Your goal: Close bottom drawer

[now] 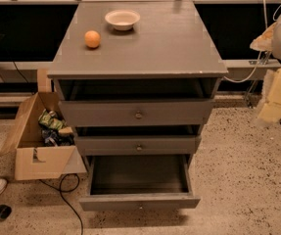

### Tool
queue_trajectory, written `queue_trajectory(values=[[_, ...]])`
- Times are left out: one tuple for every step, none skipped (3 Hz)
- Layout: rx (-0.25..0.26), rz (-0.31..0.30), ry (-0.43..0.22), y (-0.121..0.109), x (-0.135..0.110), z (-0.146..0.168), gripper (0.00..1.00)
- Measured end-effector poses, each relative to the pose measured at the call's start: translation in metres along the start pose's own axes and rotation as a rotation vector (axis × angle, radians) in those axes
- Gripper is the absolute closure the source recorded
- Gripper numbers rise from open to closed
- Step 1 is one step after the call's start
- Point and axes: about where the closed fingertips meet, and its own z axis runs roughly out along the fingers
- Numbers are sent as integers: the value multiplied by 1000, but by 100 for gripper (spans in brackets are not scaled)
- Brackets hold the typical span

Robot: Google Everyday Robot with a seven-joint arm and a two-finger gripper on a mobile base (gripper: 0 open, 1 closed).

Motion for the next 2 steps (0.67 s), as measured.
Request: queue_trajectory(values=[[0,0,0,0,0,0,0],[-39,17,-42,7,3,18,0]])
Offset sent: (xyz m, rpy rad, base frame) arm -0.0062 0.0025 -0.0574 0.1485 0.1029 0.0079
